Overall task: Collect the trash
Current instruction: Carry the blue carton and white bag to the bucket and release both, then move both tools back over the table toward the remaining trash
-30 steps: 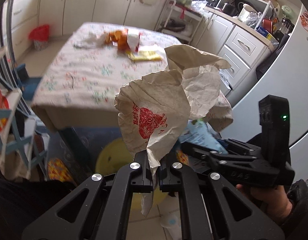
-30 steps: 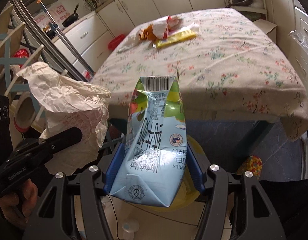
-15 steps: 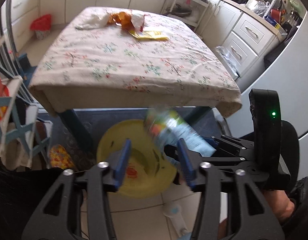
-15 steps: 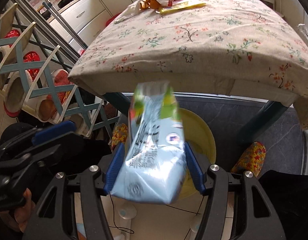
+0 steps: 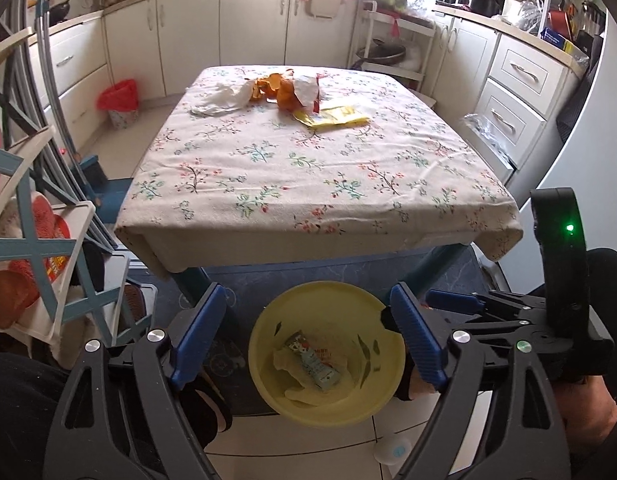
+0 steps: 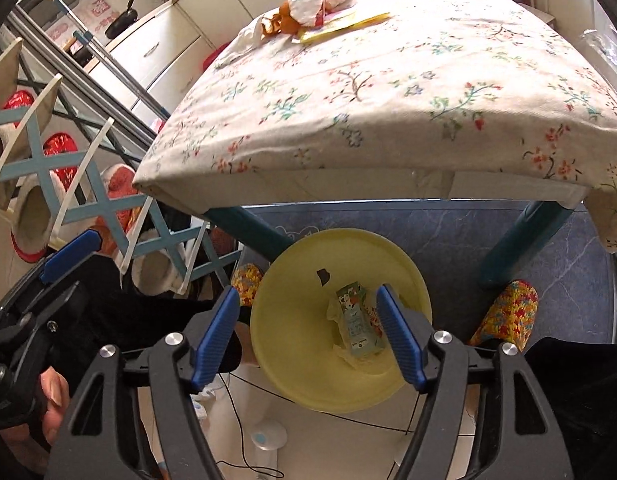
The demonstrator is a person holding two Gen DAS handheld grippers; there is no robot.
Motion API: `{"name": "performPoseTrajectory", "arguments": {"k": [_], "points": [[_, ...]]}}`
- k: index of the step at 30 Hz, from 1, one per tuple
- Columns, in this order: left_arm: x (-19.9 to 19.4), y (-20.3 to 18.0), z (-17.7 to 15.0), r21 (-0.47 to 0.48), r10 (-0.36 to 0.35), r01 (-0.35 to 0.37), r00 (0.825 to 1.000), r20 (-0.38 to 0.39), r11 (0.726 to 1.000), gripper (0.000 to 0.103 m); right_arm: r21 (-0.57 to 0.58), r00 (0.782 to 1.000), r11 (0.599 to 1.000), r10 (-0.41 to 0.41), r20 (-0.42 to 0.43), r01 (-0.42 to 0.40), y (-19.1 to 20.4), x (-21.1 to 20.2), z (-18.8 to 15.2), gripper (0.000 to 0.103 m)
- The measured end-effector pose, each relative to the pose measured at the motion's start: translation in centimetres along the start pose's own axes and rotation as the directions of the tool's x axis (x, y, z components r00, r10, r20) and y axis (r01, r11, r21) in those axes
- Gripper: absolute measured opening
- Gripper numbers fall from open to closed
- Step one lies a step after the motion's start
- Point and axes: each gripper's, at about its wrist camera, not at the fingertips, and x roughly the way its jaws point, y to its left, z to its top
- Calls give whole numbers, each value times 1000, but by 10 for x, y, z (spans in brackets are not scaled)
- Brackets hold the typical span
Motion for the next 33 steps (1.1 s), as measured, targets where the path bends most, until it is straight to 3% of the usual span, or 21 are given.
{"name": "performPoseTrajectory", "arguments": {"k": [26,33], "points": [[-1,4,5,-20,34,-34,999,37,999,81,5,999,1000,-15,49,15,0,-7,6,73],[-3,10,7,-48,45,-42,997,55,998,81,-51,993,998,-34,117,40,10,-19,7,73]]}}
